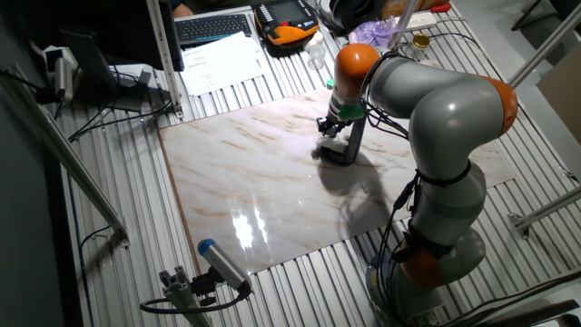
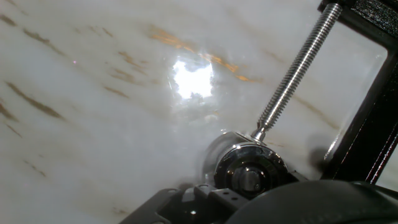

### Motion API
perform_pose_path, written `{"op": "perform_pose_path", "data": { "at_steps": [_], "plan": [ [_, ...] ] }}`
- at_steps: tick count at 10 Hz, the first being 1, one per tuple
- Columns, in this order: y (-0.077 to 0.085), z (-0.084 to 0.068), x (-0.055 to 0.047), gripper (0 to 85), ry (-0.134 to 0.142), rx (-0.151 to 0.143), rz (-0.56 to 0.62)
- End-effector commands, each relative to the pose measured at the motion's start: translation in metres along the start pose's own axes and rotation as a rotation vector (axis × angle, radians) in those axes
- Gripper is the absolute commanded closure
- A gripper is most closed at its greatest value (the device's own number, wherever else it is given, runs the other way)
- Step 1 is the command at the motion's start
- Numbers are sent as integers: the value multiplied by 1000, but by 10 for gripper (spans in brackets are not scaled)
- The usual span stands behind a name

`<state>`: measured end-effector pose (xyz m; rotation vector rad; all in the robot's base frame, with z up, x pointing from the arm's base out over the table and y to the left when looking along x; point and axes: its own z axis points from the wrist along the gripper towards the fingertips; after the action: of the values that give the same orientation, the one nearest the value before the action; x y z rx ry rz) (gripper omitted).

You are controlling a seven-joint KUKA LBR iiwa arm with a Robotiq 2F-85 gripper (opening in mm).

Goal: Screw the lid onto the jar

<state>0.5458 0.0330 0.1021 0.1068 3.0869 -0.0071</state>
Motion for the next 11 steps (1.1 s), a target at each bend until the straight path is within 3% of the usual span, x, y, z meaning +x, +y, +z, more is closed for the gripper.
{"op": "perform_pose_path", "data": {
  "at_steps": [1, 11],
  "plan": [
    [0, 0, 0, 850, 0, 2, -1],
    [-1, 9, 5, 850, -10, -3, -4]
  ]
}}
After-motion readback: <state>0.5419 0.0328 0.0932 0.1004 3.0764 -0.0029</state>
